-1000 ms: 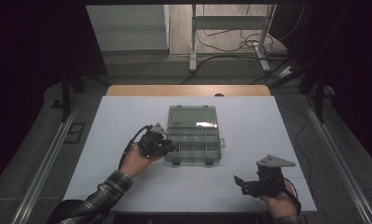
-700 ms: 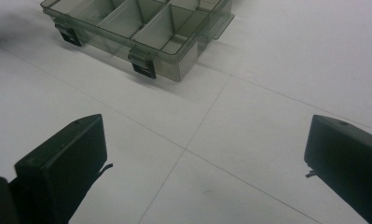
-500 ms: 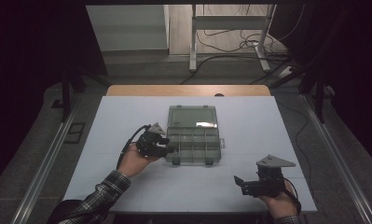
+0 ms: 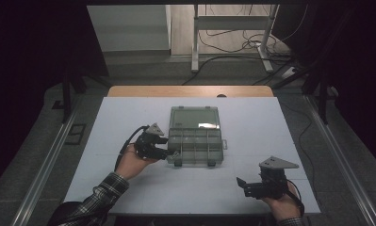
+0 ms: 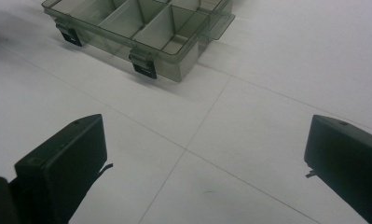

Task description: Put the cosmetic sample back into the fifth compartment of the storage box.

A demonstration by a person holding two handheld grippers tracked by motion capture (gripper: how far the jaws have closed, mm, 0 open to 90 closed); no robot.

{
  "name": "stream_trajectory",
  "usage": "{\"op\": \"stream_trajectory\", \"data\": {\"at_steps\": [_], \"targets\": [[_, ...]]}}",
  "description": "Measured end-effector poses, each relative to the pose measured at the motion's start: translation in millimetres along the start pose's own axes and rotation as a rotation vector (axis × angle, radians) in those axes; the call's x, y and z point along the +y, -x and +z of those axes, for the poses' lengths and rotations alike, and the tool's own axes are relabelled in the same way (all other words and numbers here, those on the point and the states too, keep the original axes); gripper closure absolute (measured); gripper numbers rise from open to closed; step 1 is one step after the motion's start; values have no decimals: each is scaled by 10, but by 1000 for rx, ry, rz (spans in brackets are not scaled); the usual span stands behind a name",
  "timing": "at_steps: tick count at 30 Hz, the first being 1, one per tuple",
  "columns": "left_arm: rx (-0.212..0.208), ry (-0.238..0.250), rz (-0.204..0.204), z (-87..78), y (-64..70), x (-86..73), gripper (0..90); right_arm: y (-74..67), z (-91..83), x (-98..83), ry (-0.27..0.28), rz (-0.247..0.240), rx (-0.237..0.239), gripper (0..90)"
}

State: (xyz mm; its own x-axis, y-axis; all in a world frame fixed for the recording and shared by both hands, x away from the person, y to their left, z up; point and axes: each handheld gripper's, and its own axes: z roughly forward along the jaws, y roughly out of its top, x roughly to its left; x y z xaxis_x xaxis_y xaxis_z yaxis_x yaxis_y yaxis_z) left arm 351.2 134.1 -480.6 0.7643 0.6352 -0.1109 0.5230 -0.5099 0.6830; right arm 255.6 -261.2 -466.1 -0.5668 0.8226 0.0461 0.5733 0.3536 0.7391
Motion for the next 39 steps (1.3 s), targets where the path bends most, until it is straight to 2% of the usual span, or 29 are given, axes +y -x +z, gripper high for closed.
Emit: {"op": "stream_trajectory", "data": {"at_steps": [10,23,29,35,39], "targets": [[-10,21,-14,-66,-17,-26,366,-1,-2,-1,1,0,0,0],[-9,23,-25,-130,-29,-67,223,-2,-2,0,1,-1,-1,0],[0,17,-16,-142,-20,-68,170,-1,-3,-1,2,-1,0,0],[-7,26,-24,-176,-15,-80,126,-2,-4,-1,3,-2,0,0],[5,20,-9,-206,-25,-95,101,-2,-4,-1,3,-2,0,0]]}}
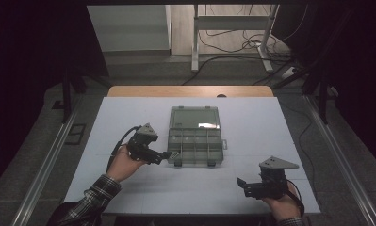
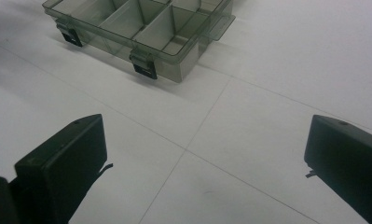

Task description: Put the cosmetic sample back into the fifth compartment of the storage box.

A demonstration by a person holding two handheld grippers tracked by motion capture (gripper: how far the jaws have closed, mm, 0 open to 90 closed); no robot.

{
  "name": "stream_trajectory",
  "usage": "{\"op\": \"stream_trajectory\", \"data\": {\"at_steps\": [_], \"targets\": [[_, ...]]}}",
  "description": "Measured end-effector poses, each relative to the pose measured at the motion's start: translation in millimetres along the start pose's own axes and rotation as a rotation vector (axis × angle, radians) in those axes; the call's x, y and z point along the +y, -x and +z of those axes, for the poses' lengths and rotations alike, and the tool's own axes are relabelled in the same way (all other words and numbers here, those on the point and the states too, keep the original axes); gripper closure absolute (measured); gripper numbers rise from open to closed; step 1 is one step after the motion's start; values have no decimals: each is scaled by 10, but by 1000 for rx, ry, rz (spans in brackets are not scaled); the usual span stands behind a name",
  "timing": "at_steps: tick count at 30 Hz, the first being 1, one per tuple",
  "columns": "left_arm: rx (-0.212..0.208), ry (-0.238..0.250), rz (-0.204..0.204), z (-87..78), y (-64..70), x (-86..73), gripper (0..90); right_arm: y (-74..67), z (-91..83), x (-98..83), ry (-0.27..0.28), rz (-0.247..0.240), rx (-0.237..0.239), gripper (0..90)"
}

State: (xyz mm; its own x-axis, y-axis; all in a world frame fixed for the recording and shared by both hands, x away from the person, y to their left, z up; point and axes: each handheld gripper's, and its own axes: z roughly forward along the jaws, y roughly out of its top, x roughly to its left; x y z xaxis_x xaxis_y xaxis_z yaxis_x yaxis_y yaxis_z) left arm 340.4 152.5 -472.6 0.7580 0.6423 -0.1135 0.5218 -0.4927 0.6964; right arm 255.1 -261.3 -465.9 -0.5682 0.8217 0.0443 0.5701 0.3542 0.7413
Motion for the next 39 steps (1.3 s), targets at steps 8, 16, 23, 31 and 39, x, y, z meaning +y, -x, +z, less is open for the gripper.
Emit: {"op": "stream_trajectory", "data": {"at_steps": [8,16,23,31,39], "targets": [[22,9,15,-54,-19,-36,53,0,-2,0,1,1,0,0],[19,30,0,-110,-41,-70,43,-1,-3,-1,3,-1,0,0],[21,49,-2,-155,-39,-94,42,-2,-4,-1,5,-1,0,0],[27,62,4,-217,-37,-151,41,-2,-4,-1,4,-1,0,0],[38,81,5,-301,-34,-223,42,-5,-5,0,4,-2,-1,0]]}}
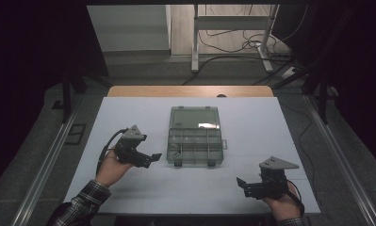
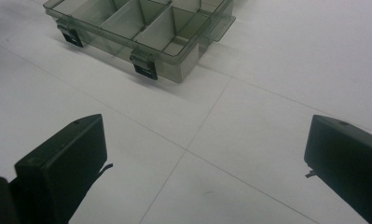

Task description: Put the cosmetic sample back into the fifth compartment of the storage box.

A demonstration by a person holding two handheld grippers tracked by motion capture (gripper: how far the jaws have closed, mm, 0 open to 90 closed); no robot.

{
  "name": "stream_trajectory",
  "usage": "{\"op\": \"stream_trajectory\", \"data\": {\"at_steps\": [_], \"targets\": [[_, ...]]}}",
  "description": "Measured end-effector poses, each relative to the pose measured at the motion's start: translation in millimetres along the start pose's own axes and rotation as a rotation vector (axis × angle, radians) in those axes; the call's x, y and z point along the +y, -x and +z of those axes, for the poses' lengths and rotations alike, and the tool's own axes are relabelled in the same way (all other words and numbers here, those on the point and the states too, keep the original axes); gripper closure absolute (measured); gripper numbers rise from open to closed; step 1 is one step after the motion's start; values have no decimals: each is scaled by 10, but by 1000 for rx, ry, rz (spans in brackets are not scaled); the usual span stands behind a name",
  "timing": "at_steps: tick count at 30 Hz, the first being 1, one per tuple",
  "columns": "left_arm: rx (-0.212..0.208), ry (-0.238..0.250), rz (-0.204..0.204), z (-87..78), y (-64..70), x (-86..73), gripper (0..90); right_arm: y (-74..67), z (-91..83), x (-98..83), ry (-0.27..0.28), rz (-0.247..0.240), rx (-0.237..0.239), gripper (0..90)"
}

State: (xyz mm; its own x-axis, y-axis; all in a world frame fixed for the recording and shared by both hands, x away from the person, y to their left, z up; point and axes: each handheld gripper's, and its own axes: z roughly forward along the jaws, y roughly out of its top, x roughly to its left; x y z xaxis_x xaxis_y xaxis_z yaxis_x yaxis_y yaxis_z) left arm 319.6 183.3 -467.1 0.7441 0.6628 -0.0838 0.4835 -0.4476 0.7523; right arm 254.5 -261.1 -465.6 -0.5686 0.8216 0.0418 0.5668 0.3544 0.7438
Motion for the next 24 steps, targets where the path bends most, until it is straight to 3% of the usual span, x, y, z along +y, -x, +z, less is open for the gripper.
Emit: {"op": "stream_trajectory", "data": {"at_steps": [24], "targets": [[10,47,-39,-249,-4,-212,46,-2,-2,1,3,2,-6,0]]}}
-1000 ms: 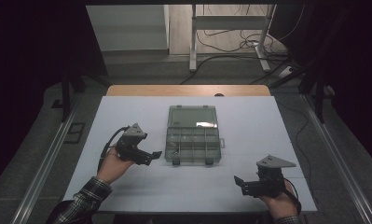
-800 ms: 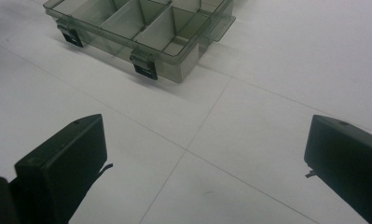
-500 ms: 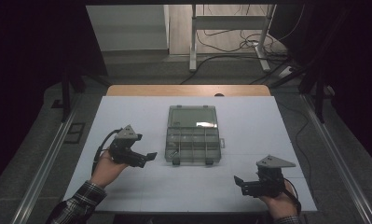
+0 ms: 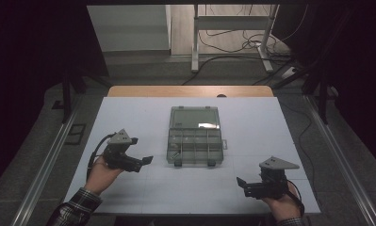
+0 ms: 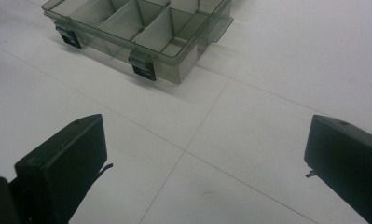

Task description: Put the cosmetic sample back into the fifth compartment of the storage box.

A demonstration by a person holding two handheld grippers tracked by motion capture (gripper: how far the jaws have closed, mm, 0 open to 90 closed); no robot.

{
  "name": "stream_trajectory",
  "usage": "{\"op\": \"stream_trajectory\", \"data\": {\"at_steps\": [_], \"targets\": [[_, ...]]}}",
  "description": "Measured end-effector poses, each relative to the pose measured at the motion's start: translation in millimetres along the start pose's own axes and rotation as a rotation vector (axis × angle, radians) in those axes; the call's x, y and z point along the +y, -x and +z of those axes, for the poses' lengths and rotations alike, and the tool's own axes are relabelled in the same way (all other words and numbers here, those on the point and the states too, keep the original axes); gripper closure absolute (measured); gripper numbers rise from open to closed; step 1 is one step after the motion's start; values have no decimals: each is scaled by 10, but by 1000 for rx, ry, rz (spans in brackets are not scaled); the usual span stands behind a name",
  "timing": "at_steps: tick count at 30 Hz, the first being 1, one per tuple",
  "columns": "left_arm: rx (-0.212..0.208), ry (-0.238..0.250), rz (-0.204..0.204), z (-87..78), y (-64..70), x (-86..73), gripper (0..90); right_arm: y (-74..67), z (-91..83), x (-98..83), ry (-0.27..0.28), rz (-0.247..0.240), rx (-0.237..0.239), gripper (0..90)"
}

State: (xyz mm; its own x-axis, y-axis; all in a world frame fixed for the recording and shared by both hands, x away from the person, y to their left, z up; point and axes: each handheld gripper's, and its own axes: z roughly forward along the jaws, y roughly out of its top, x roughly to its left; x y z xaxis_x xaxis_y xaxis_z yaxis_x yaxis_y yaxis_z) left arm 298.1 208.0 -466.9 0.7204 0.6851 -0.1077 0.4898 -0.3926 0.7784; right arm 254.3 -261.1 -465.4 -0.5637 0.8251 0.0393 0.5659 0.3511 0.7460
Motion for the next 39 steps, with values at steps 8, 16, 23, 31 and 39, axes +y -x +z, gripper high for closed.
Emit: {"op": "stream_trajectory", "data": {"at_steps": [8,16,23,31,39], "targets": [[10,16,-19,-86,-4,-74,47,0,1,0,-2,0,0,0],[20,33,-41,-170,-20,-150,49,0,4,1,-4,1,1,0],[29,40,-54,-228,-37,-207,50,1,4,2,-7,1,1,0],[38,45,-67,-292,-54,-268,51,0,5,1,-5,1,0,0],[50,55,-84,-368,-70,-338,52,-1,6,1,-5,0,-1,0]]}}
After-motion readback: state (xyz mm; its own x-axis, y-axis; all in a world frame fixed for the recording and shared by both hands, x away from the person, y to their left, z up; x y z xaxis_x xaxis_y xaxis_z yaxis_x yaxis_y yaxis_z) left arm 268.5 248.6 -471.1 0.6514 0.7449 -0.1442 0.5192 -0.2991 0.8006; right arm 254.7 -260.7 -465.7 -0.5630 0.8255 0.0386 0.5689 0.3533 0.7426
